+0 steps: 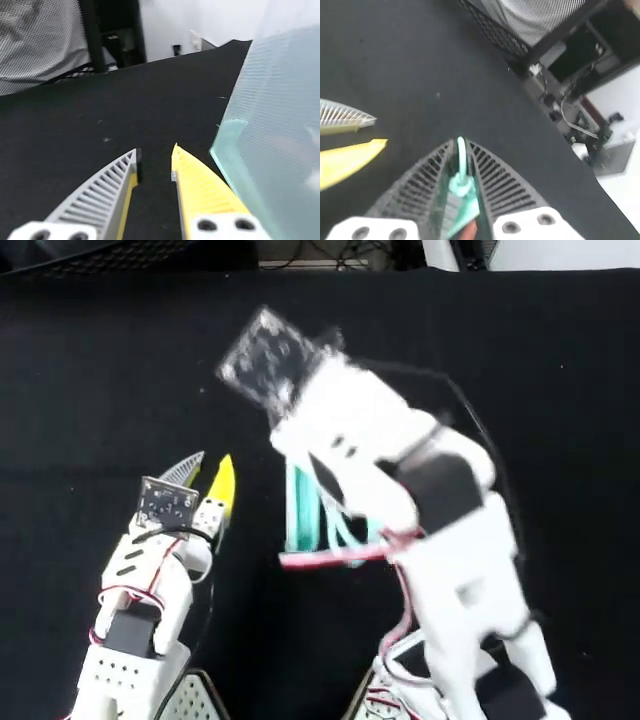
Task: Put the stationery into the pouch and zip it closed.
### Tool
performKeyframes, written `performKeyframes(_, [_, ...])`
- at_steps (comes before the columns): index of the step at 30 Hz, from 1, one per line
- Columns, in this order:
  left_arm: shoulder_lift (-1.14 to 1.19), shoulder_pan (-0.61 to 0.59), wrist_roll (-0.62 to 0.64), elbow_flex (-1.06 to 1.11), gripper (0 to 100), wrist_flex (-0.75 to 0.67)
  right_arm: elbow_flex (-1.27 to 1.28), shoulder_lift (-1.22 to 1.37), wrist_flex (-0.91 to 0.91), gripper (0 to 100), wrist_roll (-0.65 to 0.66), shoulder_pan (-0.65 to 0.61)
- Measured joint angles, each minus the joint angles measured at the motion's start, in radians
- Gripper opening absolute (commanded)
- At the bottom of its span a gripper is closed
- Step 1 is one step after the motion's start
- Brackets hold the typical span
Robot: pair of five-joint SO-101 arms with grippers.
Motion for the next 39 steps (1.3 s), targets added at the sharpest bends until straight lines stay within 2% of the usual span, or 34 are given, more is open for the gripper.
performKeyframes(6, [0.0, 0.061, 0.0, 0.0, 13, 0.0, 0.0, 0.032, -0.063, 1.3, 0.002, -0.103])
performKeyframes(9, [0.0, 0.06, 0.0, 0.0, 13, 0.0, 0.0, 0.006, -0.006, 1.3, 0.002, -0.193])
performKeyframes(12, [0.0, 0.002, 0.0, 0.0, 13, -0.002, 0.015, -0.06, 0.083, 1.3, 0.006, -0.249])
performKeyframes(15, [0.0, -0.081, 0.029, -0.002, 13, -0.017, 0.051, -0.158, 0.152, 1.3, 0.006, -0.261])
performKeyframes(19, [0.0, -0.161, 0.189, -0.015, 13, -0.025, 0.167, -0.319, 0.193, 1.3, 0.006, -0.27])
performKeyframes(21, [0.0, -0.167, 0.218, -0.031, 13, -0.021, 0.236, -0.417, 0.195, 1.3, 0.006, -0.292])
performKeyframes(26, [0.0, -0.133, 0.183, -0.071, 13, 0.052, 0.43, -0.666, 0.196, 1.3, 0.011, -0.382])
performKeyframes(30, [0.0, -0.071, 0.132, -0.074, 13, 0.081, 0.635, -0.844, 0.19, 1.2, 0.087, -0.394])
performKeyframes(34, [0.0, -0.031, 0.084, -0.074, 13, 0.081, 0.87, -0.991, 0.054, 1.2, 0.092, -0.361])
performKeyframes(39, [0.0, -0.023, 0.074, -0.074, 13, 0.081, 1.231, -1.091, -0.242, 1.3, -0.126, -0.23])
